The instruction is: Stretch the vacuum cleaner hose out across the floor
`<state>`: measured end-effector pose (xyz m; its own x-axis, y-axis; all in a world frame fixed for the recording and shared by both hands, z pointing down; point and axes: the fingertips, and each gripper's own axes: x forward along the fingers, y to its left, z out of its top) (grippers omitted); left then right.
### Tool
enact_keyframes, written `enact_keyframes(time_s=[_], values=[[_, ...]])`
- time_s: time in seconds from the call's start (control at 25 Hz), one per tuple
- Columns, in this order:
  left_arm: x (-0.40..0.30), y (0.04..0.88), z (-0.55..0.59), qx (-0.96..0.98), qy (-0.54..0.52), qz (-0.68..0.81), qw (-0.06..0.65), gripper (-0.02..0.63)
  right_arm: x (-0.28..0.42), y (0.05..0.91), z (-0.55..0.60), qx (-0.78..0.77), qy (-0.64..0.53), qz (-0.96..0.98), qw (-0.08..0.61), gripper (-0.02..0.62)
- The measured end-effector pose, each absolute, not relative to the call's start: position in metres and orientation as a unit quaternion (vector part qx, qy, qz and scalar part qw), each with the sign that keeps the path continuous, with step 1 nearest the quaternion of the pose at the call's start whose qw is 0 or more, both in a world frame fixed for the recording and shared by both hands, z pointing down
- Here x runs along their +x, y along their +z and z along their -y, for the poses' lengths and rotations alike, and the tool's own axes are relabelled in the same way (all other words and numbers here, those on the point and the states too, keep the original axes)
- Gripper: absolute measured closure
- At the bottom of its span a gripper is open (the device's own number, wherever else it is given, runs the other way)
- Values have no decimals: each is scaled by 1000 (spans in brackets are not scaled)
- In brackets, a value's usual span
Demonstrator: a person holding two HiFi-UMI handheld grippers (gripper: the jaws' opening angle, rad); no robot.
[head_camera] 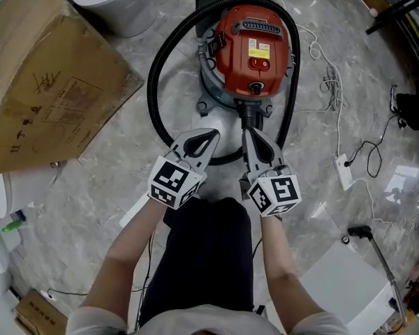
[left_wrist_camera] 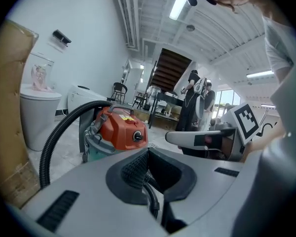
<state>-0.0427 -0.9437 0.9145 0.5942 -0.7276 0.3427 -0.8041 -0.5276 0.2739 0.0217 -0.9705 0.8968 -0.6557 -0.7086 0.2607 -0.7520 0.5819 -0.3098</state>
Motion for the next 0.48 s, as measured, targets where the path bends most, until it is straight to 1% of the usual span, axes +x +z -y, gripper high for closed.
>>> enact_keyframes(time_s=[0.32,0.48], values=[[-45,1002,954,874,86,429,210,598,10,972,975,371,187,909,40,580],[-49,1046,963,880,71,425,202,598,4,994,980,337,185,923,5,580]])
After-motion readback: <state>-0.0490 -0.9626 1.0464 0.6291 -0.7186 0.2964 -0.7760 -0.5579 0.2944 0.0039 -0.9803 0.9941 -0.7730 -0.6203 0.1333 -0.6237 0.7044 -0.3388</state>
